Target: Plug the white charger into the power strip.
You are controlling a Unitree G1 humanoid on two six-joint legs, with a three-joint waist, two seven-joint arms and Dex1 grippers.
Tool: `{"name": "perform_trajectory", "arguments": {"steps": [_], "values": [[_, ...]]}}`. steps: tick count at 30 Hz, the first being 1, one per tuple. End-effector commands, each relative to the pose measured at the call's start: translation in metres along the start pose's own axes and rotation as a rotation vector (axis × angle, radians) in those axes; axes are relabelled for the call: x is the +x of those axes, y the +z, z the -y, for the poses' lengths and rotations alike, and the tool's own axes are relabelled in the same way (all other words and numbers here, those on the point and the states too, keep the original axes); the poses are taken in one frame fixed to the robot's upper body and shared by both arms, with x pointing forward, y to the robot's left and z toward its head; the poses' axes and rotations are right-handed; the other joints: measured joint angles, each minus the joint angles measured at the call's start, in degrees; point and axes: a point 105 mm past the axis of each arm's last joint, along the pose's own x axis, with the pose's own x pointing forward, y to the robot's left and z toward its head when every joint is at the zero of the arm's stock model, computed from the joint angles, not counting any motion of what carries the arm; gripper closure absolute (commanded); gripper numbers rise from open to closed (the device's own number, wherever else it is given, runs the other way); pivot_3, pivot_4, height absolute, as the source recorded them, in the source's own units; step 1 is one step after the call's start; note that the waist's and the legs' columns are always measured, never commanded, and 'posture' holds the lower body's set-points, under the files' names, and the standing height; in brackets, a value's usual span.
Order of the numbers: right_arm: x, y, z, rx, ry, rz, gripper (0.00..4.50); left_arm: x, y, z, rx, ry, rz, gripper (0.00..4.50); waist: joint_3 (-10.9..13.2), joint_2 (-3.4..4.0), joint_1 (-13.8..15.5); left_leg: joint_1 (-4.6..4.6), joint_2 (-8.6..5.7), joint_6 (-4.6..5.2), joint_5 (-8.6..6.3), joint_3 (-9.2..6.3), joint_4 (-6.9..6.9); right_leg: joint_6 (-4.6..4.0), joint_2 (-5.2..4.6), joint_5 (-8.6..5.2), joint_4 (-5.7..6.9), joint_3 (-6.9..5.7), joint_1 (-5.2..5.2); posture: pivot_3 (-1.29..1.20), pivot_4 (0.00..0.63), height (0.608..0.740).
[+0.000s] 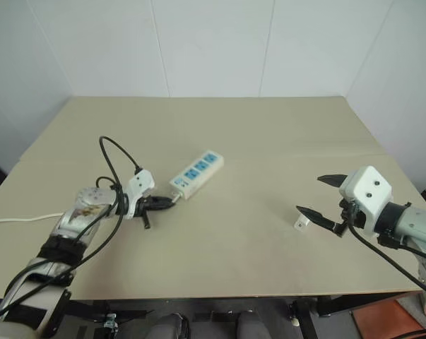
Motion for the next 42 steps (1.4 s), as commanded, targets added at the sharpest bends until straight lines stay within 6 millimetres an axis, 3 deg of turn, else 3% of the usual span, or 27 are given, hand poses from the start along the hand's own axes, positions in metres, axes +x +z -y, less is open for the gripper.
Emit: {"name": "perform_trajectory", "arguments": {"steps": [1,4,12,18,21,25,32,42], "values": [[-0.002,0.009,0.002,-0.04,-0.007,0.03,0.0,-0.014,0.025,0.013,0.114,-0.089,0.116,4.49,0.0,0.0,0.14,-0.01,0.0,0.0,0.0,0.0,0.0,0.07,0.0,-0.04,-0.01,0.0,-0.01,0.0,0.15,0.74],[-0.002,0.01,0.002,-0.04,-0.002,0.031,0.0,-0.026,0.018,0.023,0.117,-0.139,0.112,4.49,0.0,0.0,0.16,-0.01,0.02,0.0,0.0,0.0,0.0,0.13,0.0,-0.08,-0.01,0.0,-0.01,0.0,0.15,0.74],[-0.002,0.009,0.001,-0.043,0.01,0.03,0.0,-0.043,0.006,0.03,0.038,-0.123,0.141,2.04,0.0,0.0,-0.1,0.04,0.06,0.01,0.0,0.0,0.0,0.18,0.03,-0.11,0.02,-0.01,-0.01,0.0,0.15,0.74],[-0.003,0.01,0.001,-0.046,0.023,0.031,0.0,-0.059,0.029,0.028,-0.026,-0.126,0.318,0.09,0.01,-0.02,-0.49,0.03,0.12,0.01,0.0,0.01,0.0,0.18,0.05,-0.11,0.02,-0.03,-0.01,0.0,0.15,0.74],[-0.001,0.012,0.0,-0.048,0.026,0.038,0.0,-0.051,0.036,0.031,0.002,-0.124,0.357,0.04,0.01,-0.02,-0.47,0.04,0.11,0.01,0.0,0.01,0.0,0.18,0.05,-0.11,0.02,-0.03,0.01,0.0,0.15,0.74],[0.002,0.016,-0.003,-0.05,0.04,0.053,0.0,-0.021,0.034,0.039,0.11,-0.053,0.4,0.04,0.02,-0.03,-0.32,0.02,0.08,0.01,0.0,0.01,0.02,0.17,0.03,-0.09,-0.03,-0.02,0.03,0.0,0.15,0.74],[0.006,0.021,-0.004,-0.057,0.04,0.072,0.0,0.014,0.03,0.037,0.076,0.01,0.475,0.04,0.02,-0.03,-0.48,0.07,0.09,0.01,0.0,0.01,0.02,0.15,0.06,-0.07,0.01,0.0,0.05,0.0,0.15,0.74],[0.004,0.025,-0.006,-0.063,0.041,0.081,0.0,0.03,0.026,0.015,0.038,0.051,0.478,0.04,0.02,-0.03,-0.49,0.02,0.04,0.03,0.01,-0.01,0.02,0.2,0.05,-0.05,-0.05,0.0,0.03,0.0,0.15,0.74]]}}
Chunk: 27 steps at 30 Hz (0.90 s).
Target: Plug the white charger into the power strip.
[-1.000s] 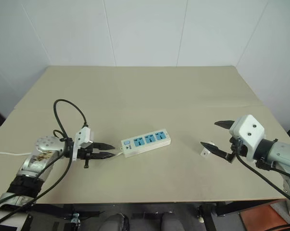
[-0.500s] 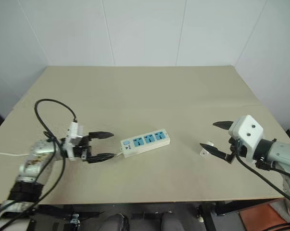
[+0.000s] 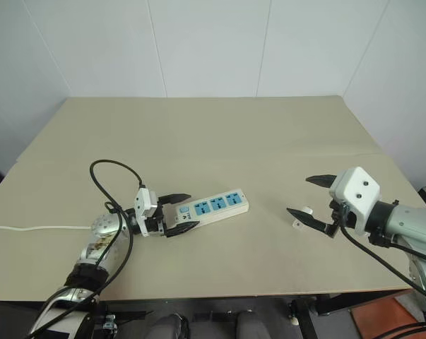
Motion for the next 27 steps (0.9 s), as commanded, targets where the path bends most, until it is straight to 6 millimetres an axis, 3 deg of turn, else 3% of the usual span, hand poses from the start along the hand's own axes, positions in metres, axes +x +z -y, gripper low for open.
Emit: {"name": "perform_trajectory", "arguments": {"steps": [1,10,20,27], "values": [[-0.004,0.015,0.002,-0.042,-0.019,0.038,0.0,0.001,0.003,-0.007,0.028,-0.004,0.001,0.04,0.0,0.0,-0.05,0.0,0.0,0.0,0.0,0.0,0.0,0.0,0.0,0.0,0.01,0.0,0.0,0.0,0.15,0.74],[-0.004,0.017,0.001,-0.044,-0.012,0.044,0.0,0.004,-0.012,0.005,-0.01,-0.129,-0.053,0.04,0.0,0.0,-0.19,0.01,-0.01,0.0,0.0,-0.01,0.0,0.01,0.0,0.0,0.01,0.0,0.01,0.0,0.15,0.74],[-0.004,0.02,-0.001,-0.045,-0.003,0.048,0.0,0.0,-0.022,0.004,-0.015,-0.063,-0.069,0.04,0.0,0.0,-0.12,-0.01,-0.01,0.0,0.0,-0.03,0.0,0.01,0.0,0.0,0.0,-0.01,0.0,0.0,0.15,0.74],[-0.001,0.02,0.0,-0.048,0.005,0.052,0.0,-0.004,-0.043,0.012,-0.037,0.01,-0.118,0.04,-0.05,0.07,-0.1,0.15,-0.01,0.0,0.0,-0.03,0.0,0.02,0.0,-0.01,0.03,0.0,0.14,0.0,0.15,0.74]]}}
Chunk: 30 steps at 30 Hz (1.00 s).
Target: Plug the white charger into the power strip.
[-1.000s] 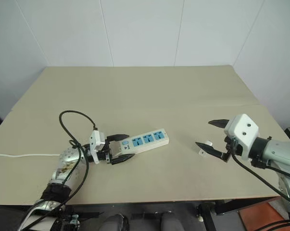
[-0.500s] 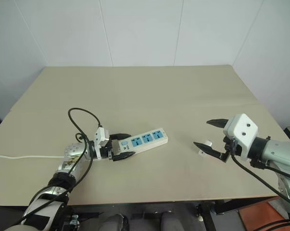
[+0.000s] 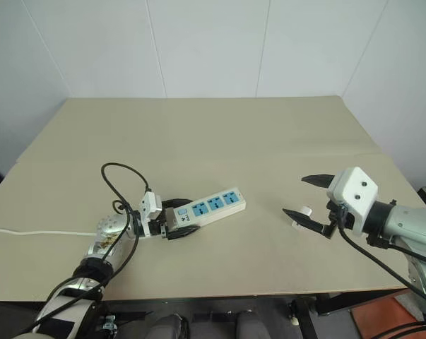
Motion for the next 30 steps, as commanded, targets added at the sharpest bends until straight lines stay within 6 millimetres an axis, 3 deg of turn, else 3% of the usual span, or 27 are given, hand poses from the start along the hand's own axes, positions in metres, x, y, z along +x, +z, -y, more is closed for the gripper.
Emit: {"name": "perform_trajectory", "arguments": {"steps": [1,7,17,24,30], "values": [[-0.001,0.012,0.005,-0.044,-0.01,0.026,0.0,-0.002,-0.02,0.011,-0.043,0.02,-0.057,0.04,-0.05,0.08,-0.01,0.08,0.0,0.0,0.0,0.01,0.0,0.0,0.0,0.0,0.0,0.01,0.06,0.0,0.15,0.74],[0.001,0.013,0.007,-0.05,-0.007,0.031,0.0,0.002,-0.018,0.018,-0.099,-0.041,-0.027,1.18,-0.09,0.15,-0.13,0.5,0.0,0.0,-0.01,0.02,-0.01,0.04,-0.01,-0.05,-0.11,0.0,0.55,0.0,0.15,0.74],[-0.007,0.009,0.013,-0.108,0.078,-0.02,0.0,0.011,0.003,0.027,-0.029,-0.205,-0.01,1.18,-0.09,0.15,0.2,0.36,-0.02,0.04,-0.04,0.01,-0.02,0.08,-0.03,-0.04,-0.35,-0.02,0.54,0.0,0.15,0.74],[-0.008,0.007,0.027,-0.375,0.321,-0.182,0.0,0.003,0.014,0.035,0.071,-0.324,-0.025,1.18,-0.06,0.17,-0.11,0.23,0.02,0.08,-0.06,0.03,-0.11,0.13,-0.03,0.07,-0.68,-0.03,0.47,0.0,0.15,0.74],[-0.002,-0.018,0.009,-0.73,0.66,-0.298,0.0,0.004,0.005,0.039,0.066,-0.298,-0.037,1.18,-0.06,0.18,-0.05,-0.23,0.04,0.11,-0.07,0.05,-0.1,0.12,-0.01,0.09,-0.64,-0.03,-0.03,0.0,0.15,0.74]]}}
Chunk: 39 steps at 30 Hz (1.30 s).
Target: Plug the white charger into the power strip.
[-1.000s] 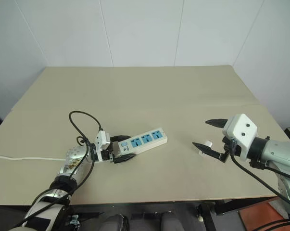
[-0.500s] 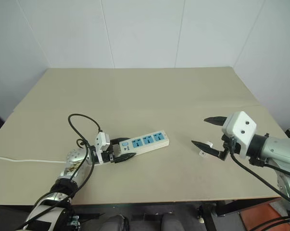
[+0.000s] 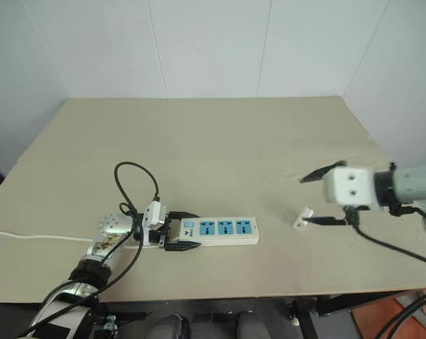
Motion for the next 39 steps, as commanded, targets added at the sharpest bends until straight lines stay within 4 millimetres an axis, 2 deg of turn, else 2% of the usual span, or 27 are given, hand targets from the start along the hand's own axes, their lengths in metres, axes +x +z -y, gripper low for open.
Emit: {"name": "perform_trajectory", "arguments": {"steps": [1,9,12,19,27,36,37,39], "values": [[0.004,-0.006,-0.009,-0.241,0.166,-0.072,0.0,0.005,-0.004,0.005,0.009,-0.01,-0.011,1.18,0.0,0.01,0.04,-0.08,-0.01,0.0,0.0,0.0,0.02,0.01,0.0,0.01,0.01,0.01,-0.09,0.0,0.15,0.74],[0.024,-0.03,0.002,-0.52,0.311,-0.167,0.0,0.008,-0.008,0.01,-0.001,0.01,-0.013,1.18,0.01,0.03,0.14,0.02,-0.04,0.0,0.01,0.04,0.04,-0.04,-0.03,0.07,0.03,0.04,-0.03,0.0,0.15,0.74],[0.029,-0.037,0.003,-0.559,0.356,-0.179,0.0,0.008,-0.009,0.01,-0.005,0.017,-0.015,1.18,0.0,0.04,0.24,0.04,-0.03,0.01,0.01,0.03,0.04,-0.38,-0.03,0.27,0.05,0.03,-0.01,0.0,0.15,0.74],[0.048,-0.054,0.002,-0.585,0.441,-0.208,0.0,0.01,-0.008,0.012,-0.012,0.021,-0.01,1.18,0.0,0.05,0.2,0.08,-0.06,0.01,0.01,0.03,0.05,-0.48,-0.06,0.33,0.06,0.06,0.02,0.0,0.15,0.74],[0.07,-0.058,-0.005,-0.61,0.511,-0.184,0.0,0.012,-0.007,0.014,-0.016,0.011,-0.011,1.18,0.0,0.06,0.28,0.08,-0.07,0.02,0.02,0.01,0.04,-0.5,-0.07,0.33,0.08,0.05,0.02,0.0,0.15,0.74],[0.08,-0.059,-0.007,-0.622,0.543,-0.176,3.03,0.01,-0.011,0.019,-0.012,-0.053,-0.05,1.18,-0.01,0.06,-0.26,0.33,-0.06,0.02,0.01,0.0,0.04,-0.51,-0.05,0.33,0.09,0.04,0.28,0.0,0.15,0.74],[0.081,-0.059,-0.007,-0.626,0.541,-0.174,3.29,0.009,-0.011,0.019,-0.012,-0.056,-0.052,1.18,-0.01,0.05,-0.34,0.48,-0.06,0.02,0.01,0.0,0.04,-0.52,-0.05,0.32,0.07,0.04,0.43,0.0,0.15,0.74],[0.083,-0.057,-0.007,-0.625,0.528,-0.161,3.3,0.009,-0.011,0.018,-0.012,-0.063,-0.056,1.18,-0.01,0.05,-0.43,0.75,-0.05,0.02,0.01,0.0,0.03,-0.54,-0.05,0.28,0.06,0.04,0.71,0.0,0.15,0.74]]}}
